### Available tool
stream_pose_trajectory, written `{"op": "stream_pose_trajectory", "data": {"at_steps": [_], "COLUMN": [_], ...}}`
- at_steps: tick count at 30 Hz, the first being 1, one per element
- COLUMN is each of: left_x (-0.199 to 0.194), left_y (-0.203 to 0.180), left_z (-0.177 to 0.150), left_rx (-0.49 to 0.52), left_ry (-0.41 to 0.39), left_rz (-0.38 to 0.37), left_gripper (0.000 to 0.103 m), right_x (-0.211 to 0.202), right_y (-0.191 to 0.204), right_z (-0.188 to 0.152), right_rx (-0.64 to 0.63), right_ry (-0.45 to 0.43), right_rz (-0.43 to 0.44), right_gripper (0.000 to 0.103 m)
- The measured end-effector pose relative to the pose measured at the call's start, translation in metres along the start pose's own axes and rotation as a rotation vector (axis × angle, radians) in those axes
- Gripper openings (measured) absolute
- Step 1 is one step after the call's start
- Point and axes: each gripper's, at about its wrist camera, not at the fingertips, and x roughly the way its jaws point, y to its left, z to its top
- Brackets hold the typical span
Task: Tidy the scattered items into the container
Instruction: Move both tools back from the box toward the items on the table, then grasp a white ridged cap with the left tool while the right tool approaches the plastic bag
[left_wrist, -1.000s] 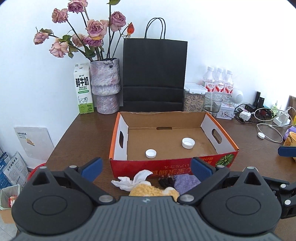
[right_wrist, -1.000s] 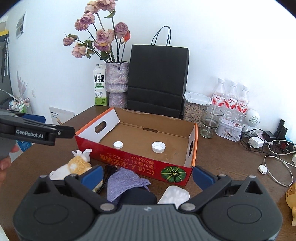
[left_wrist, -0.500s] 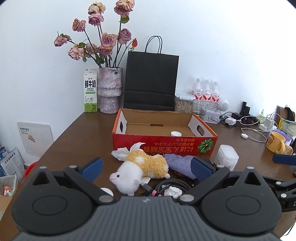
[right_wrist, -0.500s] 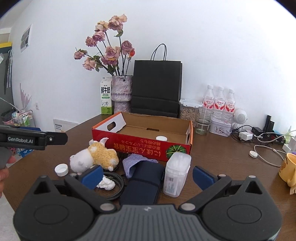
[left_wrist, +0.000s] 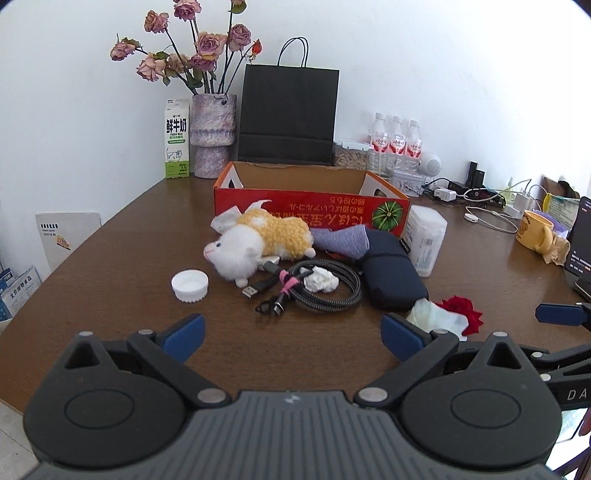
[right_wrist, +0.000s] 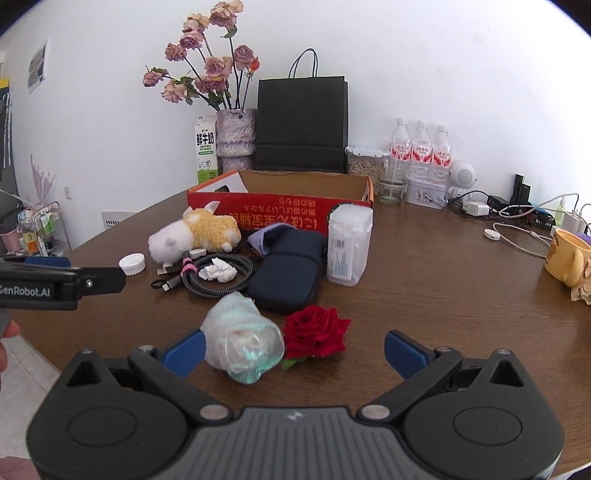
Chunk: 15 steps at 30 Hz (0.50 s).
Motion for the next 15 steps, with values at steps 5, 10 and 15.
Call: {"op": "stream_pose_trajectory", "data": {"at_steps": [5,10,15], "left_x": [-0.002,-0.001,0.006], "left_y": [-0.009,-0.02,-0.032], "left_z": [-0.019,-0.032,-0.041], "left_rx": [0.024,0.033,0.052], "left_ry": [0.032,0.054,0.083], "left_rz": [-0.012,-0.036,-0.05], "left_gripper": [0.103,0.103,0.103], "right_x": [-0.002,-0.003,-0.001], "right_y": [0.001,0.001,-0.007], "right_z": [-0.017,-0.025,-0.028], "right_rx": [-0.015,-0.024,-0.015], "right_ry": [0.028,0.031,0.035], "right_rz": [-0.017,-0.018,-0.031], "right_gripper": [0.103,0.103,0.103]}}
